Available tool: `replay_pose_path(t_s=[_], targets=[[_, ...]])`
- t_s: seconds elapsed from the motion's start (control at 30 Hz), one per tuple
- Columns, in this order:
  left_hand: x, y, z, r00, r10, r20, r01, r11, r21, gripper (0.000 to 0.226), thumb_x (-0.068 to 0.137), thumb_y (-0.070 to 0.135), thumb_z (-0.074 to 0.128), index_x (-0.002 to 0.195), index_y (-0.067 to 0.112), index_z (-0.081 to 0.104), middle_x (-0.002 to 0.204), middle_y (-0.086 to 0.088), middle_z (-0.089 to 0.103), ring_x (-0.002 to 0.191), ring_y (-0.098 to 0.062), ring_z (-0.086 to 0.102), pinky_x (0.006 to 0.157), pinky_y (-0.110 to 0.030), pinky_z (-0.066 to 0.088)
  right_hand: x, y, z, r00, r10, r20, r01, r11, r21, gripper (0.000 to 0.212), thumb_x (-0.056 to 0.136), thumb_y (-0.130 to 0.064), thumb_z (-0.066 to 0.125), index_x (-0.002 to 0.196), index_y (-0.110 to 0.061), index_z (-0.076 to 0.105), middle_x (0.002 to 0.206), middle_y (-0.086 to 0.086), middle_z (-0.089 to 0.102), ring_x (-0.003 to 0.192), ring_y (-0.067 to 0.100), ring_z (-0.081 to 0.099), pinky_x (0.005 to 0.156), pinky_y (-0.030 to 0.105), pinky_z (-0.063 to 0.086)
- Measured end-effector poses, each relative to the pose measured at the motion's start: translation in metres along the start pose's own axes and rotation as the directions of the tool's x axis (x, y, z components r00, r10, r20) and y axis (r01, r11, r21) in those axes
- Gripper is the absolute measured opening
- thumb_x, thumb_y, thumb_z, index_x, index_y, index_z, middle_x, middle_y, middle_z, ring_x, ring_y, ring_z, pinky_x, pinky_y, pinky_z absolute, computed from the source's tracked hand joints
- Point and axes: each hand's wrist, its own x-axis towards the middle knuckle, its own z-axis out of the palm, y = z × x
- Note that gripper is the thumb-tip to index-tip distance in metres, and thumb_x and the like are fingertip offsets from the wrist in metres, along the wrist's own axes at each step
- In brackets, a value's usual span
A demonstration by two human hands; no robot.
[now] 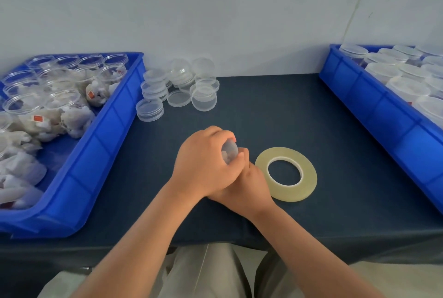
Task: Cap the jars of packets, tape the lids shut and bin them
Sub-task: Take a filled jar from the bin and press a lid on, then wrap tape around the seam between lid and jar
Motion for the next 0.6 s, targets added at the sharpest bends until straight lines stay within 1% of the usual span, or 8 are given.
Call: replay_pose_path(t_s=[0.17,0.27,0.37,0.43,0.5,0.53,0.57,0.6], targets=[[0.004,-0.008,-0.005,0.994,0.104,0.042,-0.101,0.992,-0.077,0.039,0.082,0.048,0.065,0.112,0.025,0.075,0.111,0.014,0.072,0.100,-0.009,0.066,0.086,-0.029,0.054,0.000,0.004,0.008,0.995,0.007,-0.095,-0.009,1.000,-0.017,0.065,0.071,-0.045,0.085,0.115,-0.003,0.063,0.092,0.001,0.051,0.053,0.016,0.047,0.045,0.027,0.039],[0.003,-0.007,-0.008,0.993,0.098,0.061,-0.092,0.992,-0.091,0.042,0.081,0.051,0.065,0.116,0.028,0.073,0.116,0.017,0.070,0.106,-0.006,0.064,0.089,-0.026,0.053,-0.002,0.002,0.005,0.997,0.024,-0.079,-0.023,1.000,0.010,0.071,0.073,-0.051,0.084,0.120,-0.003,0.061,0.095,0.001,0.052,0.058,0.017,0.055,0.047,0.031,0.047],[0.002,-0.008,-0.011,0.991,0.096,0.092,-0.089,0.993,-0.075,0.045,0.079,0.055,0.065,0.118,0.034,0.070,0.118,0.021,0.067,0.108,-0.004,0.061,0.090,-0.027,0.053,-0.004,0.000,-0.005,0.995,0.075,0.059,-0.080,0.993,0.091,0.085,0.075,-0.062,0.081,0.137,-0.013,0.051,0.111,-0.007,0.050,0.080,0.013,0.063,0.065,0.033,0.058],[0.002,-0.010,-0.014,0.985,0.116,0.131,-0.104,0.990,-0.096,0.042,0.077,0.053,0.065,0.116,0.038,0.070,0.116,0.023,0.066,0.107,-0.003,0.060,0.091,-0.030,0.054,-0.005,0.008,-0.020,0.978,0.058,0.201,-0.090,0.984,0.157,0.098,0.071,-0.065,0.087,0.146,-0.023,0.039,0.123,-0.017,0.049,0.105,0.007,0.062,0.084,0.027,0.055],[0.000,-0.013,-0.018,0.967,0.176,0.183,-0.154,0.980,-0.126,0.038,0.075,0.050,0.065,0.112,0.042,0.069,0.113,0.026,0.065,0.107,-0.002,0.060,0.091,-0.032,0.054,-0.009,0.024,-0.041,0.965,-0.026,0.260,-0.003,0.994,0.112,0.102,0.073,-0.070,0.084,0.154,-0.031,0.037,0.144,-0.020,0.050,0.138,0.004,0.047,0.110,0.021,0.043],[-0.001,-0.016,-0.019,0.955,0.214,0.205,-0.189,0.972,-0.138,0.038,0.075,0.050,0.066,0.112,0.043,0.069,0.113,0.027,0.065,0.107,-0.002,0.060,0.091,-0.032,0.054,-0.014,0.034,-0.053,0.963,-0.047,0.264,0.035,0.998,0.051,0.101,0.075,-0.074,0.079,0.158,-0.033,0.038,0.158,-0.020,0.043,0.152,0.002,0.031,0.121,0.020,0.028],[-0.002,-0.018,-0.019,0.943,0.251,0.220,-0.222,0.964,-0.148,0.037,0.076,0.050,0.068,0.113,0.044,0.069,0.114,0.027,0.064,0.108,-0.002,0.061,0.092,-0.033,0.053,-0.020,0.045,-0.065,0.966,-0.026,0.258,0.033,0.999,-0.023,0.100,0.077,-0.078,0.074,0.159,-0.035,0.038,0.167,-0.021,0.032,0.157,-0.002,0.015,0.123,0.019,0.015],[-0.003,-0.020,-0.018,0.934,0.278,0.226,-0.248,0.956,-0.155,0.037,0.078,0.053,0.070,0.114,0.044,0.069,0.116,0.028,0.064,0.110,-0.003,0.060,0.094,-0.033,0.052,-0.026,0.057,-0.077,0.968,0.037,0.250,-0.013,0.995,-0.098,0.100,0.078,-0.082,0.069,0.161,-0.035,0.037,0.170,-0.023,0.024,0.158,-0.005,0.006,0.122,0.019,0.010]])
